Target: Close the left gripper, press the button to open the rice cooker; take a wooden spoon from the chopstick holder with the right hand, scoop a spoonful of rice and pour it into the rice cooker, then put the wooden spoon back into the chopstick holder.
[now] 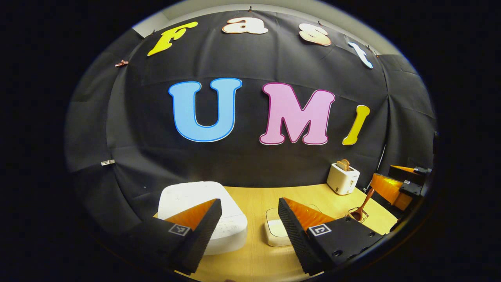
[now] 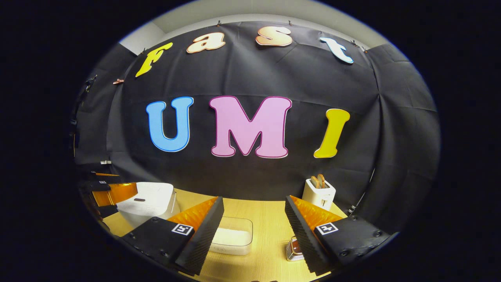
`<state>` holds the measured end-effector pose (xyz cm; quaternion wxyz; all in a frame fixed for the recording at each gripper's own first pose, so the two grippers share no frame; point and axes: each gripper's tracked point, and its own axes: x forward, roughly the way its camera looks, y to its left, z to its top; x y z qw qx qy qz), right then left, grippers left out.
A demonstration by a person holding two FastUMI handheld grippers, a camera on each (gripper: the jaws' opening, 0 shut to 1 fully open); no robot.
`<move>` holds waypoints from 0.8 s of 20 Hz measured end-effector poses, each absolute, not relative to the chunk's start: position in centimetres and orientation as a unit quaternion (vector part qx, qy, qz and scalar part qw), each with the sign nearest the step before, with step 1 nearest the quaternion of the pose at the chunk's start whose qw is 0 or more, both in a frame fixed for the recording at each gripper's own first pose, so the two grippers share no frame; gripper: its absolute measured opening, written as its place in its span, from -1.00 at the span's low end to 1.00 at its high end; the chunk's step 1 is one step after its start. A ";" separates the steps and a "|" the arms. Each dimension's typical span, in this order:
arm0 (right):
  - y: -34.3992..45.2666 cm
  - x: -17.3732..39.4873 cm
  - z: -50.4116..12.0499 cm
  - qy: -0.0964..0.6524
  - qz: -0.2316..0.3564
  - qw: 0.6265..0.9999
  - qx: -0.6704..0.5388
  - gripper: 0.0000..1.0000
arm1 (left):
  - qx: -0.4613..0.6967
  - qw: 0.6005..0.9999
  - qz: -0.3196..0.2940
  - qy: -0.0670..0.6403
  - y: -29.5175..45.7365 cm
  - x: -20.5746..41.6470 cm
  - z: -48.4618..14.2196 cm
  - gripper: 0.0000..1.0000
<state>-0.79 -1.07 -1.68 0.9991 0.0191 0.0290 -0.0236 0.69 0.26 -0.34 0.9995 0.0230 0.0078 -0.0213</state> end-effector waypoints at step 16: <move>-0.8 -1.0 -3.0 0.054 -0.030 0.998 0.004 0.95 | -0.002 0.997 0.058 0.058 10.0 6.1 -2.2 -0.89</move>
